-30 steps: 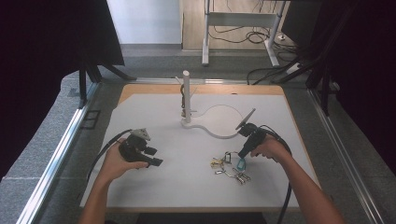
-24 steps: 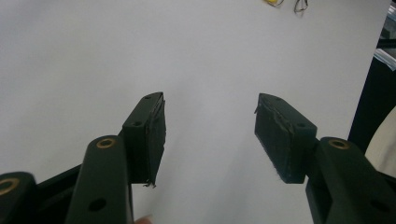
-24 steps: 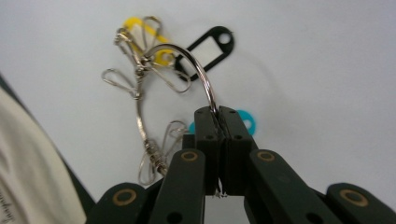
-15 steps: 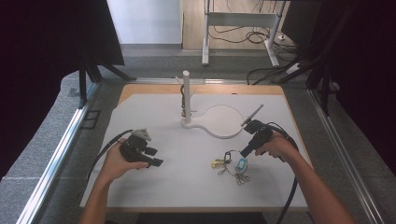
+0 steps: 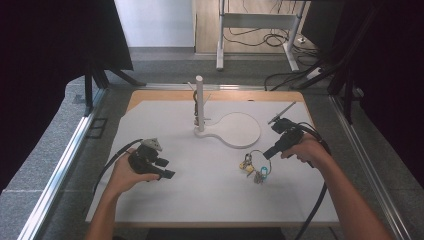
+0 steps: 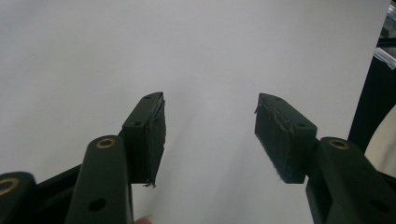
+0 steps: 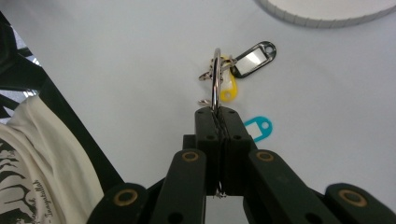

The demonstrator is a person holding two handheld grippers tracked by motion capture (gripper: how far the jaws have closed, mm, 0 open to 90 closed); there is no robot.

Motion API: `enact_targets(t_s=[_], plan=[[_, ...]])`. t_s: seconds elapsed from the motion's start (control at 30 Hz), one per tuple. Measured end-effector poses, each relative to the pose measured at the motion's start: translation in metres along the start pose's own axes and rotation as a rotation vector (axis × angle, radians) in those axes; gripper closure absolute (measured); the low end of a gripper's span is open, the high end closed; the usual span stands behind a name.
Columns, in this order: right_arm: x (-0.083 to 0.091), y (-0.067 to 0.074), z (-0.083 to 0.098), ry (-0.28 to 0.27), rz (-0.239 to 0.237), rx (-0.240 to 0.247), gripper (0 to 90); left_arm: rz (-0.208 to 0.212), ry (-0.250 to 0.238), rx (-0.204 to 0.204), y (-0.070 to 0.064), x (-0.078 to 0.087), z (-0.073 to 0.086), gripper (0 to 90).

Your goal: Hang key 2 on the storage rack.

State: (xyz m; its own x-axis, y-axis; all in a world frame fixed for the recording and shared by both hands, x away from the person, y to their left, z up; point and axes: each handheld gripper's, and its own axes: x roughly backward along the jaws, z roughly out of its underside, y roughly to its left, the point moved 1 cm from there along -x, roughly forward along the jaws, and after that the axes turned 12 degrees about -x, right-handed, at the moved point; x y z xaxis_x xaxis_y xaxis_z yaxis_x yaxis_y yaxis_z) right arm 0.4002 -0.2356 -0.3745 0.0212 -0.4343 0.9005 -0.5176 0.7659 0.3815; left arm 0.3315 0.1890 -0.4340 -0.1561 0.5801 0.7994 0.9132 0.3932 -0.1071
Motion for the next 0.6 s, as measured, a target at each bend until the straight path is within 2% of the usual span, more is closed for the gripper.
enact_targets(t_s=[0.33,0.6], plan=[[0.025,0.01,-0.013,-0.033,0.013,0.017,87.9,0.002,0.005,-0.009,0.001,0.0,0.0,43.9],[0.031,0.02,-0.024,-0.012,0.028,0.04,87.9,0.002,-0.002,-0.007,0.001,0.0,0.0,43.9]])
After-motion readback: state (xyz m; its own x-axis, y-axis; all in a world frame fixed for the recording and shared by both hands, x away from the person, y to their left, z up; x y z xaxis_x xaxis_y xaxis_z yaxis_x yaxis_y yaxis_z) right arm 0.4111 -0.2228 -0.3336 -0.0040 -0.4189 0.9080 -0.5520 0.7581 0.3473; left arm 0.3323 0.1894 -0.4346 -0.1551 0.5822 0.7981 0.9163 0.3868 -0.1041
